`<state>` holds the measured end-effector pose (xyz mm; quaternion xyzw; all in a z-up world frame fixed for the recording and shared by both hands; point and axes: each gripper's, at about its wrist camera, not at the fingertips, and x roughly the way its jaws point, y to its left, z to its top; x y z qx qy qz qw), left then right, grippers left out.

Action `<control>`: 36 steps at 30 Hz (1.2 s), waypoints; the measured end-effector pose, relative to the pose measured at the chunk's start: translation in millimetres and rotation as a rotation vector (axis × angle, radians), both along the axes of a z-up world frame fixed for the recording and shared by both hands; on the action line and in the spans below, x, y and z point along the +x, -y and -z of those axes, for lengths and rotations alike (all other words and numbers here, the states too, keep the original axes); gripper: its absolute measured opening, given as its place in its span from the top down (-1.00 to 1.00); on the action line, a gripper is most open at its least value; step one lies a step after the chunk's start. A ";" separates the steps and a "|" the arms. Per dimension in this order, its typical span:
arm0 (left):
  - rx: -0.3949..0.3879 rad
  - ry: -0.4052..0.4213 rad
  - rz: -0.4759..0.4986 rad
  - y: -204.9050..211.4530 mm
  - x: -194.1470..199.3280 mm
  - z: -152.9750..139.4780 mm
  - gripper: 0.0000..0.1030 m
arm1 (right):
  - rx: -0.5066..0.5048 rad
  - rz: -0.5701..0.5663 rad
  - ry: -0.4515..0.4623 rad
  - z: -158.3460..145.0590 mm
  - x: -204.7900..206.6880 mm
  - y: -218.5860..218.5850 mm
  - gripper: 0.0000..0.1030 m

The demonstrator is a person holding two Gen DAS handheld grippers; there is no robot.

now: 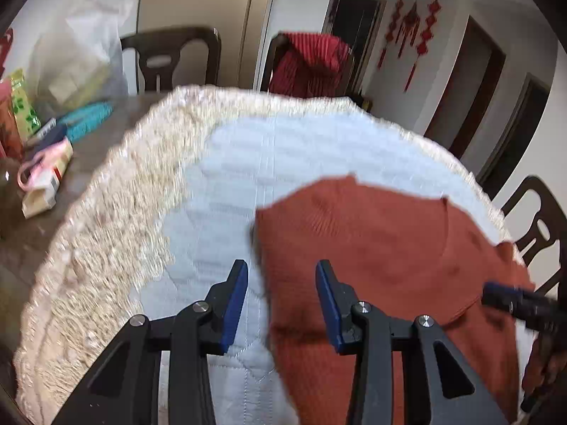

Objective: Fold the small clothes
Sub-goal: 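Reach the right tool to the other sleeve and grasp it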

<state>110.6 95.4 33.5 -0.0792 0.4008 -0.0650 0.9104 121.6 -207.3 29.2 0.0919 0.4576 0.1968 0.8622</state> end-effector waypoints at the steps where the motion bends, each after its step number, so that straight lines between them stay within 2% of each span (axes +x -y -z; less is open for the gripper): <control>1: -0.001 -0.013 0.003 1.6 1.0 5.3 0.19 | 0.004 -0.004 -0.013 2.4 6.4 -2.6 0.02; 6: -0.005 -0.043 0.019 7.2 2.5 18.1 0.29 | -0.025 -0.021 -0.066 16.2 41.0 -22.9 0.03; 8: -0.013 -0.039 0.025 6.7 2.0 20.1 0.37 | -0.055 -0.029 -0.058 14.7 46.6 -27.8 0.25; 9: -0.021 -0.036 0.028 6.9 1.7 20.3 0.44 | -0.060 -0.023 -0.059 14.7 47.8 -26.7 0.71; 10: -0.025 -0.034 0.032 6.9 1.7 20.7 0.49 | -0.051 -0.027 -0.066 14.5 50.2 -25.9 0.90; 13: -0.024 -0.015 0.033 6.9 -0.5 20.1 0.49 | -0.030 -0.046 -0.035 6.6 50.6 -22.3 0.91; 17: -0.025 -0.014 0.024 6.1 5.8 21.2 0.49 | 0.054 -0.028 0.030 -9.5 55.7 -12.3 0.94; 19: -0.023 -0.015 0.023 6.2 10.5 21.7 0.49 | 0.080 -0.021 0.022 -11.2 60.7 -9.3 0.94; 22: -0.025 -0.016 0.024 7.0 12.9 22.8 0.49 | 0.039 -0.023 0.010 -0.4 66.1 -10.9 0.94; 28: -0.036 0.003 -0.003 -0.4 10.3 13.7 0.49 | 0.070 0.022 -0.074 17.9 84.2 2.0 0.90; 31: -0.052 0.044 0.007 0.5 6.2 0.6 0.49 | 0.031 0.040 -0.029 6.3 72.1 6.1 0.87; 33: -0.042 0.058 0.036 8.9 7.1 -2.6 0.49 | 0.052 0.029 0.007 -4.4 57.2 7.6 0.86; 36: -0.022 0.009 0.068 18.7 12.3 11.2 0.49 | 0.046 -0.021 0.005 -2.9 42.7 0.1 0.86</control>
